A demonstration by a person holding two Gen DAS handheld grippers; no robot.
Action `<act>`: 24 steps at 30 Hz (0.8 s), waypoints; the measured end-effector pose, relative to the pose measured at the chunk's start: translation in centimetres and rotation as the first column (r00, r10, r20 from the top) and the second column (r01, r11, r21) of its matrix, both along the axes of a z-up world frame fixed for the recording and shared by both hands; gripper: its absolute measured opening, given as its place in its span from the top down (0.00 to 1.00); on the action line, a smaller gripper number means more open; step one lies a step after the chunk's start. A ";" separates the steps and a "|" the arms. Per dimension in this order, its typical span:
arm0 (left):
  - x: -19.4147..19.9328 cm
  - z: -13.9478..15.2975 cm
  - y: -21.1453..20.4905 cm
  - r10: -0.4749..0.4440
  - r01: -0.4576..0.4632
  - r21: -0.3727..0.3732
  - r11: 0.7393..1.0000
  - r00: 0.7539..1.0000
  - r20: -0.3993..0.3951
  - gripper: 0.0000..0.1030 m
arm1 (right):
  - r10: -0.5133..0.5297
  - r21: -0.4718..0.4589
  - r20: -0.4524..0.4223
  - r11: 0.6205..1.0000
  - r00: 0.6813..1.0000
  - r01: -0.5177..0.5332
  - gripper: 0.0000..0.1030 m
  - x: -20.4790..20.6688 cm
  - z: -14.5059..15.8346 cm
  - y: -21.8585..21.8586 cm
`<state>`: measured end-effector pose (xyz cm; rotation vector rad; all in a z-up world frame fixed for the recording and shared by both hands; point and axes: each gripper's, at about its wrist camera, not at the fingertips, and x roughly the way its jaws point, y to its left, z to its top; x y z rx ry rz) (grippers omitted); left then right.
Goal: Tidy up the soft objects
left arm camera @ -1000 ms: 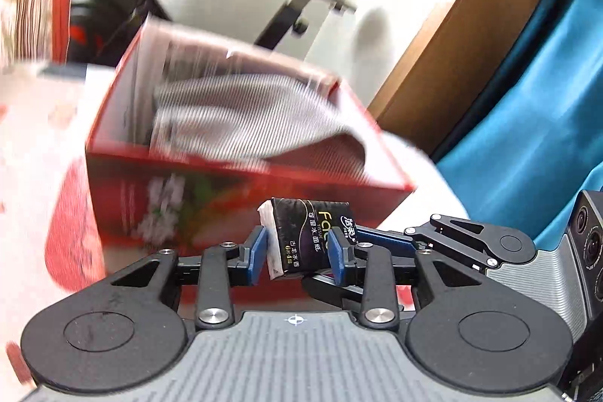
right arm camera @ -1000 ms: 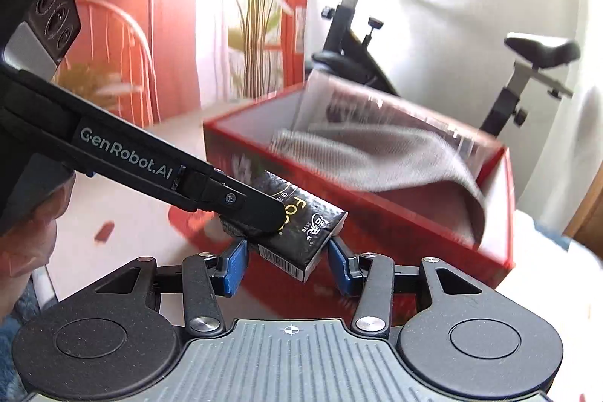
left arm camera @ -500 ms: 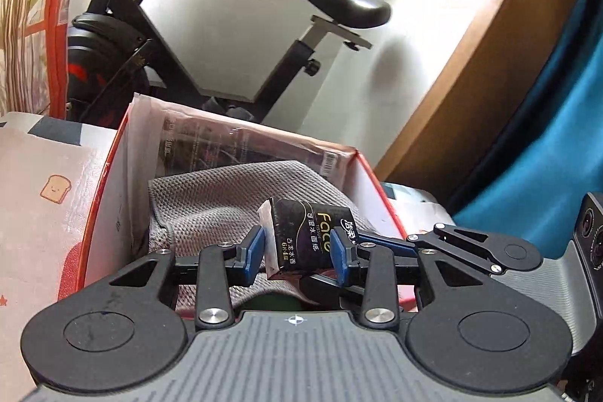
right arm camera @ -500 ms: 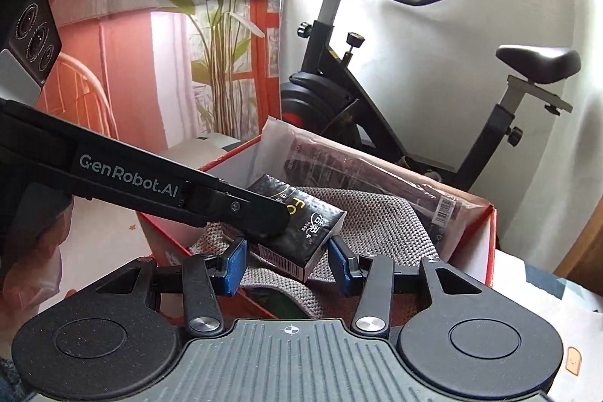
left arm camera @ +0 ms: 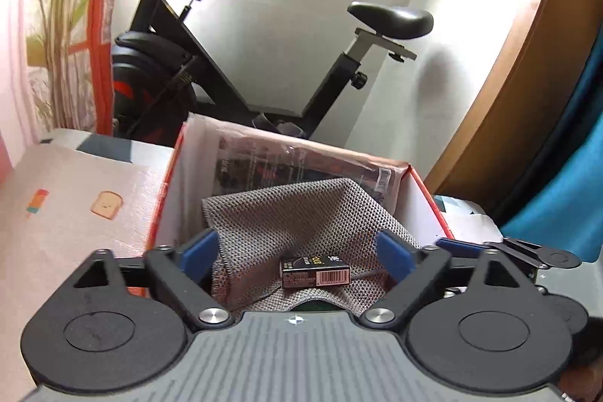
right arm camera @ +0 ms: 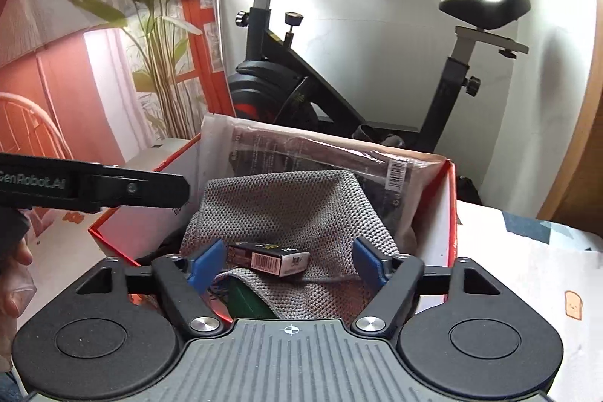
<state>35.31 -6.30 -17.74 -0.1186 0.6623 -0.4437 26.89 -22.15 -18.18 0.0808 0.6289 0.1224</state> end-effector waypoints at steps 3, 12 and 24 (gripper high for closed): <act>-1.9 1.3 0.5 0.011 -0.012 0.027 1.000 0.999 0.034 0.00 | -0.034 0.014 0.014 0.999 0.999 0.034 0.02 -1.3 1.3 -0.6; -7.5 6.1 2.4 0.117 -0.136 0.123 0.983 0.982 0.151 0.00 | -0.099 0.072 0.034 0.993 0.995 0.096 0.00 -6.0 6.7 -1.3; -16.2 13.7 3.8 0.232 -0.281 0.159 0.947 0.935 0.269 0.00 | -0.187 0.076 0.115 0.981 0.976 0.179 0.00 -15.4 14.0 1.0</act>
